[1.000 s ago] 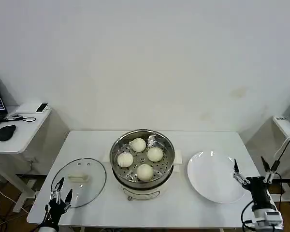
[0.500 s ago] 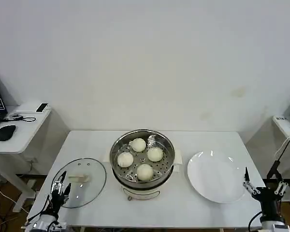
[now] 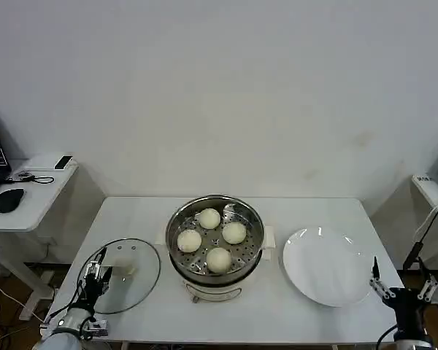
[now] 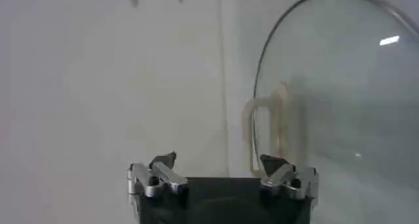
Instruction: Take steamed baozi put them in steamer then cover it.
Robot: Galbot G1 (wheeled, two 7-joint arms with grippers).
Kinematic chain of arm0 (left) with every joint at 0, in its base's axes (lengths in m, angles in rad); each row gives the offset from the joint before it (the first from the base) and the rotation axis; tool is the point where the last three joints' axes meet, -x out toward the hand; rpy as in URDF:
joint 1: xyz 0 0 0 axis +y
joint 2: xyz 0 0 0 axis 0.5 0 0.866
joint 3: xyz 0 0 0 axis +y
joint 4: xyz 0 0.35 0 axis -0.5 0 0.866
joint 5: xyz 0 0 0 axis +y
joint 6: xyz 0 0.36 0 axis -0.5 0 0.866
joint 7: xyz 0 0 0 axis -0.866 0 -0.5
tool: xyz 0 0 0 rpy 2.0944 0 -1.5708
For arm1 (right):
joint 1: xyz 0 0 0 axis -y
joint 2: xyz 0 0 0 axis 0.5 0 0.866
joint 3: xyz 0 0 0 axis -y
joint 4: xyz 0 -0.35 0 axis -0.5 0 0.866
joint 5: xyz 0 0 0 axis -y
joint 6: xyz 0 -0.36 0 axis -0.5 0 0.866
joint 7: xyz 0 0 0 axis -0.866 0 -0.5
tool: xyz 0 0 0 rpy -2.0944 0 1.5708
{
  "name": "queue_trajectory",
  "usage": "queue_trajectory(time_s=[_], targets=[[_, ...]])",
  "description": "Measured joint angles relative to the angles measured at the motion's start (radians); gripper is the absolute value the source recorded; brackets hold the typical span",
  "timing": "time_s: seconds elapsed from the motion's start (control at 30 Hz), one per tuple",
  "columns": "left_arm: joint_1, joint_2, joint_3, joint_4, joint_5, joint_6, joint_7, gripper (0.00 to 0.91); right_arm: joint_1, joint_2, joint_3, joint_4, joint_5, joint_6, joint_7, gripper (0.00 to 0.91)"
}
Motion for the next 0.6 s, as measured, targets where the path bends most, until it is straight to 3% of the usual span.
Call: queue_trajectory(time_s=[0.27,0.3,0.33,0.37,0.4,0.6], targets=[[-0.051,-0.009,0.028,0.038,0.009,0.0,0.006,0.907,-0.002,0.01,-0.004,0.0,-0.01,0.005,0.0,0.907],[-0.058,-0.01,0.03,0.044,0.011,0.0,0.005,0.746,-0.002,0.01,-0.004,0.0,-0.011,0.005,0.0,0.907],[-0.064,-0.011,0.032,0.048,0.012,0.0,0.005,0.191,-0.002,0.011,-0.004,0.0,-0.012,0.006,0.0,0.907],[-0.07,-0.012,0.033,0.052,0.013,0.0,0.003,0.04,-0.003,0.011,-0.004,0.0,-0.013,0.007,0.0,0.907],[-0.076,-0.014,0.034,0.055,0.013,-0.001,0.003,0.0,-0.004,0.012,-0.004,0.0,-0.014,0.008,0.0,0.907],[-0.091,-0.015,0.037,0.072,0.013,-0.004,-0.001,0.0,-0.007,0.014,-0.006,-0.002,-0.017,0.007,0.001,0.907]])
